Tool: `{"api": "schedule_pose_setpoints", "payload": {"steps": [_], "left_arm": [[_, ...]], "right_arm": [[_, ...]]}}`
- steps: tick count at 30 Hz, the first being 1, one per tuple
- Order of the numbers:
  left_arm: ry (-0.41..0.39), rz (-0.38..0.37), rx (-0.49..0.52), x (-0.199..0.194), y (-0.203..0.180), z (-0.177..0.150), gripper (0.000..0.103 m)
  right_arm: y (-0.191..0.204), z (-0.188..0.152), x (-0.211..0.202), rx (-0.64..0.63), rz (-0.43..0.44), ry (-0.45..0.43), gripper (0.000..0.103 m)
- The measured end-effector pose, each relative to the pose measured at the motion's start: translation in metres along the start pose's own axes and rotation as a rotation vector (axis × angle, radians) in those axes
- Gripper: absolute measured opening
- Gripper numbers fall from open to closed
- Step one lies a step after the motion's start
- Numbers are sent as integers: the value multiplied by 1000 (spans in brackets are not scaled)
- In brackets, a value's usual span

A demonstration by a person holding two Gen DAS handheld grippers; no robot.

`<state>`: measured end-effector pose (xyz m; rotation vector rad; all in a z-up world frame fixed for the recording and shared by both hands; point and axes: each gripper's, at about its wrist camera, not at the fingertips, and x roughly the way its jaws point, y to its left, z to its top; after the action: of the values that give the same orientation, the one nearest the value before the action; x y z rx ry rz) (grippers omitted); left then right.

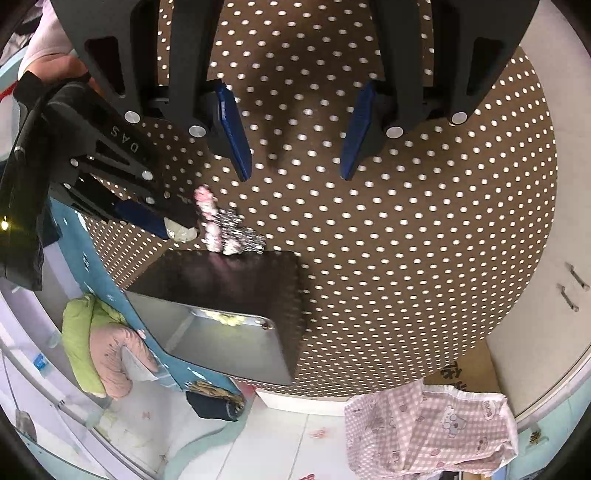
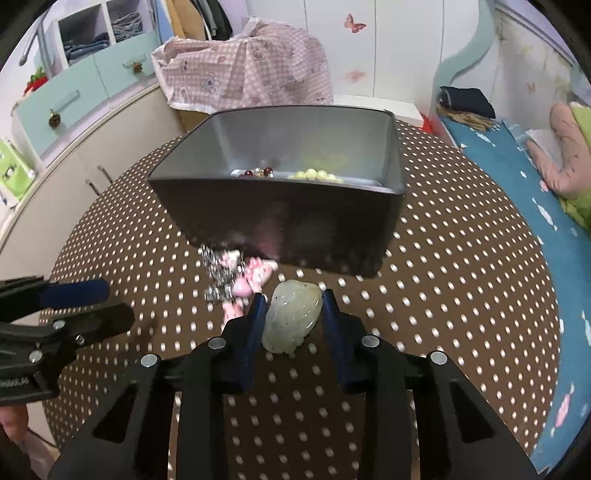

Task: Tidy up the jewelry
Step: 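Grasp the pink bunny charm with the left tool while the right tool holds the jade pendant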

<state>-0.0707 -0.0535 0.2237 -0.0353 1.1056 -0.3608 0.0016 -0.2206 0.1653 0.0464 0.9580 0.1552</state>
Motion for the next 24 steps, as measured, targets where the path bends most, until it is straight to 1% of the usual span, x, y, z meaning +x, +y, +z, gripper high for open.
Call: {"api": "schedule_pose_setpoints", "payload": {"steps": [7, 10, 13, 16, 20, 24], "left_arm": [[13, -31, 40, 7, -31, -3, 48], [15, -26, 47, 10, -41, -3, 48], [16, -5, 56, 13, -52, -3, 48], [16, 8, 61, 17, -59, -3, 48], [16, 49, 58, 22, -66, 0, 48], [19, 92, 58, 29, -72, 2, 48]], "right_arm": [[-27, -24, -18, 39, -26, -5, 31], [-39, -29, -24, 61, -42, -8, 31], [-49, -30, -25, 75, -50, -15, 31], [-55, -30, -25, 83, -38, -18, 32], [-51, -34, -26, 41, -51, -37, 32], [-53, -39, -28, 24, -36, -61, 32]]}}
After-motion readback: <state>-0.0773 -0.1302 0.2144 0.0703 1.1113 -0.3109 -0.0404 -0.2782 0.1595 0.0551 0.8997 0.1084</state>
